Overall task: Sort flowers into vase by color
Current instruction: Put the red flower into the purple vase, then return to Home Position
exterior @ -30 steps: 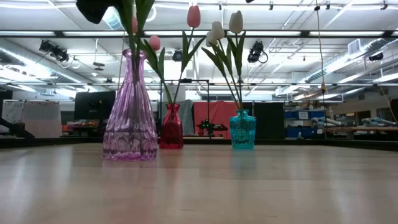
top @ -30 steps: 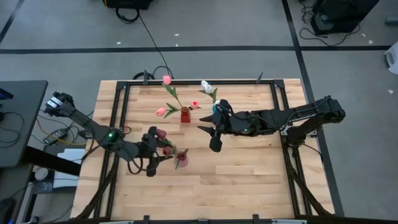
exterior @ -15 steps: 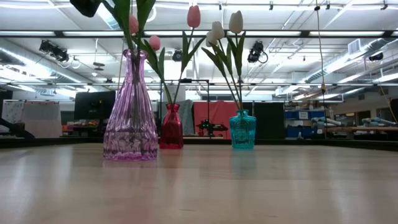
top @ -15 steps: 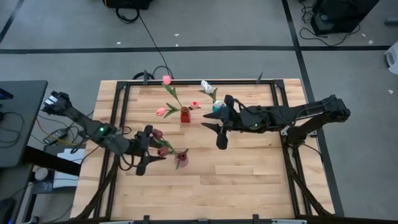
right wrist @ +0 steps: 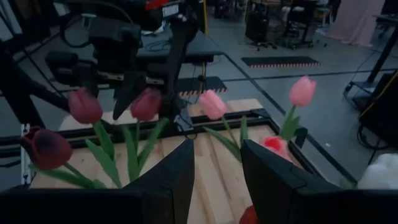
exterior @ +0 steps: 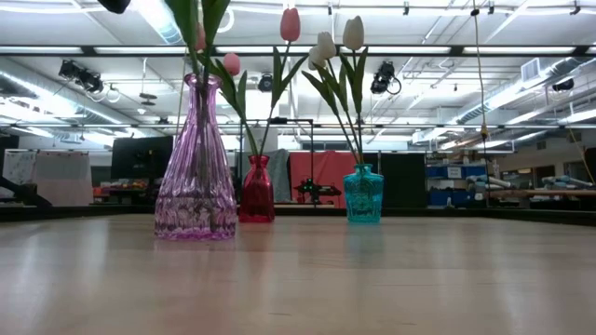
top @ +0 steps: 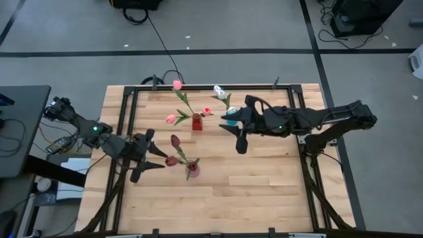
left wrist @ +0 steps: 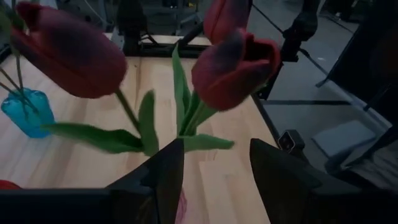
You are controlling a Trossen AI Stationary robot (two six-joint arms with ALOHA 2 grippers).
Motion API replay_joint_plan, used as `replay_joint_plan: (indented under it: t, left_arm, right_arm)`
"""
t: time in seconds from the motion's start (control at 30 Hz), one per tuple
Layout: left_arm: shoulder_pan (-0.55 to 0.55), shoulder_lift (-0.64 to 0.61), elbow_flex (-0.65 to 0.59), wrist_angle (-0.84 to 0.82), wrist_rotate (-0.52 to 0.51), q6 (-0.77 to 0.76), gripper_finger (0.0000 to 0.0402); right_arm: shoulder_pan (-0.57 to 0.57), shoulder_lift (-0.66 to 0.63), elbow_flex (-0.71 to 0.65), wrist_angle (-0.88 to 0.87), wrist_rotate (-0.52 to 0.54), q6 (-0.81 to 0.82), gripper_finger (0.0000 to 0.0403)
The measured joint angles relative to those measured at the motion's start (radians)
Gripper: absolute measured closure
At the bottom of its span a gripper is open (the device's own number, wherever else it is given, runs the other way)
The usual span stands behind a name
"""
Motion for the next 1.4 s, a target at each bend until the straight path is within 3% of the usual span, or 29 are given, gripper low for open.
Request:
replay_joint_plan:
  t: [0.4, 0.67, 0.87, 1.2, 1.4]
  left_arm:
    - [0.0, -0.211, -0.054, -0.044, -0.103, 0.093, 0.0213]
    - [0.0, -0.377, -0.157, -0.036, -0.12, 0.075, 0.0214]
    - [0.0, -0.495, -0.202, -0.012, -0.191, 0.098, 0.0214]
    - [0.0, -0.513, -0.275, 0.068, -0.233, 0.094, 0.0214]
    - [0.0, -0.512, -0.354, 0.127, -0.347, 0.078, 0.0213]
  right_arm:
    - [-0.003, -0.094, -0.052, -0.05, 0.016, -0.01, 0.0259]
    - [-0.044, -0.274, -0.338, 0.153, 0.016, -0.003, 0.0259]
    - [-0.124, -0.461, -0.555, 0.289, -0.15, 0.015, 0.0259]
    - [-0.224, -0.648, -0.764, 0.312, -0.179, 0.045, 0.0259]
    - [-0.252, -0.713, -0.932, 0.497, -0.18, 0.048, 0.0259]
